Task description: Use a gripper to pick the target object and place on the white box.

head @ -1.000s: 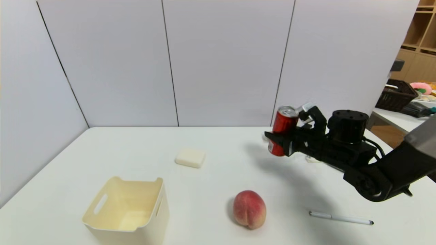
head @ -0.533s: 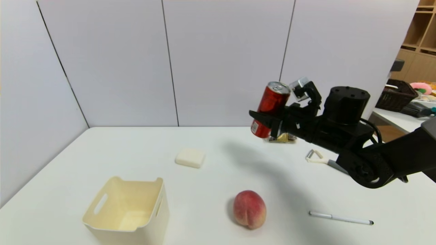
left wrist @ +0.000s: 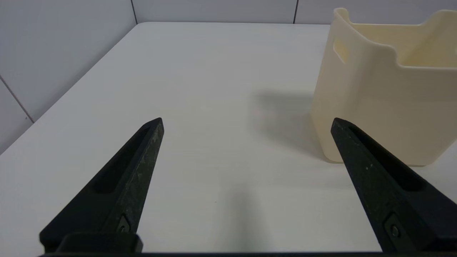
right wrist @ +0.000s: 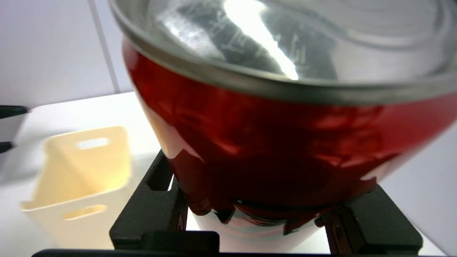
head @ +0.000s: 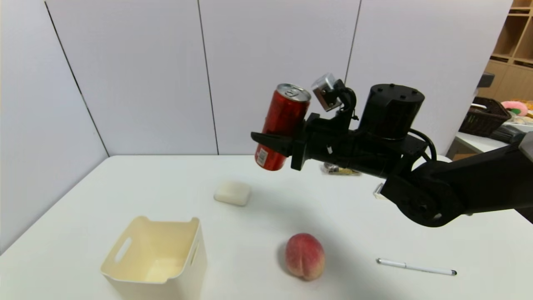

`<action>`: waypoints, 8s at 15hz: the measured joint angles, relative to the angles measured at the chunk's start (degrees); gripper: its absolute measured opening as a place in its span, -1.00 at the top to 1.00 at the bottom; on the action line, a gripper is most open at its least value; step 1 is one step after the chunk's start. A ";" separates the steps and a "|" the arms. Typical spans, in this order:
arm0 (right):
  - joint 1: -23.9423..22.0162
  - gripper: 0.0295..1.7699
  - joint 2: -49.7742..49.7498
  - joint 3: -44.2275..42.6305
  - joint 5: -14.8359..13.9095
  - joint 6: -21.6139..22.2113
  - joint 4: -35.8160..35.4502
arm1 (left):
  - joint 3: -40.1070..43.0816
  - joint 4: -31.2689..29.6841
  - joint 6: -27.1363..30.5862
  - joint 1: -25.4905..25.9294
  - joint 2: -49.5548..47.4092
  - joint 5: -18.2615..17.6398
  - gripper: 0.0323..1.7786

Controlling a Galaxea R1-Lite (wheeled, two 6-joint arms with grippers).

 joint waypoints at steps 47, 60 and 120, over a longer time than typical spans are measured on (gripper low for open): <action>22.16 -0.10 16.32 -16.02 -2.84 -3.82 11.36 | 0.00 0.00 0.00 0.00 0.00 0.00 -0.90; 23.65 -0.24 17.66 -15.31 -2.86 -3.93 10.15 | 0.00 0.00 0.00 0.00 0.00 0.00 -0.90; -38.11 -0.91 -89.64 59.87 -18.88 -3.75 21.15 | 0.00 0.00 0.00 0.00 0.00 -0.02 -0.90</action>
